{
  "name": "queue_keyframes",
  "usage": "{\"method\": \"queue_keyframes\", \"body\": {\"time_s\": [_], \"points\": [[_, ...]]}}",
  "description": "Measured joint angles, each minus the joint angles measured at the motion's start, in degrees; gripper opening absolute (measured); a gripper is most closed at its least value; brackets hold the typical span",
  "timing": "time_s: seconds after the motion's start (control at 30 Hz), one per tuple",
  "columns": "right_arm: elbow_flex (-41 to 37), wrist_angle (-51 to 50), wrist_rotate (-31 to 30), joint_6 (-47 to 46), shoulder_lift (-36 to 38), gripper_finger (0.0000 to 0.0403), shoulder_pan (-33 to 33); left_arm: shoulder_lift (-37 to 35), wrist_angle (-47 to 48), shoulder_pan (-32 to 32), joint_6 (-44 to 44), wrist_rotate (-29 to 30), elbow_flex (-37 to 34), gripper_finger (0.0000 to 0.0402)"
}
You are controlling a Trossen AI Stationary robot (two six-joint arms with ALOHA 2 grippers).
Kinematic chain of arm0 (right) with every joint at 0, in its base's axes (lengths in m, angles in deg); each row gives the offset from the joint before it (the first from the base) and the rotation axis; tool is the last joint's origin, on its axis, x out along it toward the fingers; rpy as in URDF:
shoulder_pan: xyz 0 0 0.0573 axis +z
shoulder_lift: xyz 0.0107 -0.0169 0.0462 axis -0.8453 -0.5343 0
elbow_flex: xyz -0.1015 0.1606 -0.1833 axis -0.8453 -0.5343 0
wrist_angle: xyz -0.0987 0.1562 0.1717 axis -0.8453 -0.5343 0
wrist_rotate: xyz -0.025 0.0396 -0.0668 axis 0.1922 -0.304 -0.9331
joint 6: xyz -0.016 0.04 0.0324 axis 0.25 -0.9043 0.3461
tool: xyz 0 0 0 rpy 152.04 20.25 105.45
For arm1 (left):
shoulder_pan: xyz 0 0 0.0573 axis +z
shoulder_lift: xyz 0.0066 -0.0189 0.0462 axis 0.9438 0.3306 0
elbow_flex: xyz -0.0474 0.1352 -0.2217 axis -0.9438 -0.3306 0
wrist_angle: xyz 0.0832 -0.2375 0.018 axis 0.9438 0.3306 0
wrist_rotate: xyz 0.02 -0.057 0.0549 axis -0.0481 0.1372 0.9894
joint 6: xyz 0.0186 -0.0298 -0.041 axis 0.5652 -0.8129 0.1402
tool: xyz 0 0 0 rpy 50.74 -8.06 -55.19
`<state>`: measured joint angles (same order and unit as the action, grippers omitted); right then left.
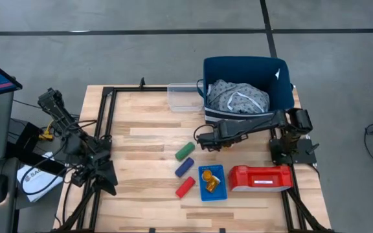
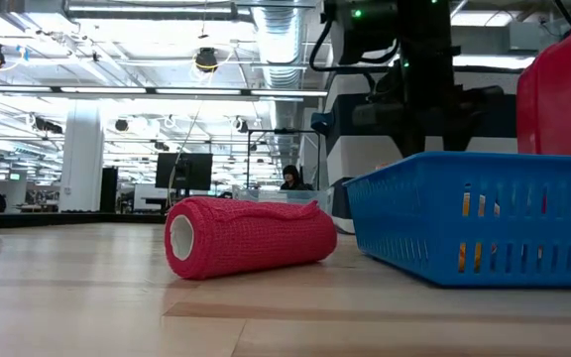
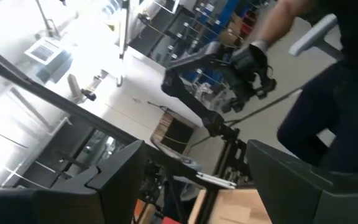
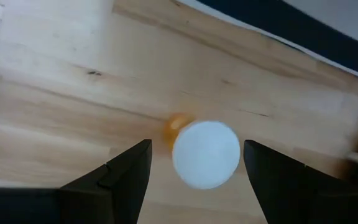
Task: Pick & Place Medicine items
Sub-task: Put the orange pill bottle into the blue bin
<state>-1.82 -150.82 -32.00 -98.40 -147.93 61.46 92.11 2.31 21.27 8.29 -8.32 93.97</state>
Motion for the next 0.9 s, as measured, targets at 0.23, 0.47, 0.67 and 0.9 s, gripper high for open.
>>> {"method": "queue_keyframes", "body": {"time_s": [0.23,0.47,0.67,0.9], "points": [[0.0,-2.1,1.6,3.8,0.0,0.0251,-1.0,0.0,0.8,0.0,0.4,0.0,0.0,0.0269],[0.0,-2.3,2.9,6.2,0.0,0.0275,-1.7,0.0,1.2,0.0,0.4,0.0,0.0,0.0269],[0.0,-2.6,2.9,6.6,0.0,0.0316,-1.7,0.0,1.2,0.0,0.3,0.0,0.0,0.0269],[-2.7,1.5,3.8,6.5,0.0,0.0342,-1.6,0.0,1.2,0.0,0.0,0.0,0.0,0.0269]]}}
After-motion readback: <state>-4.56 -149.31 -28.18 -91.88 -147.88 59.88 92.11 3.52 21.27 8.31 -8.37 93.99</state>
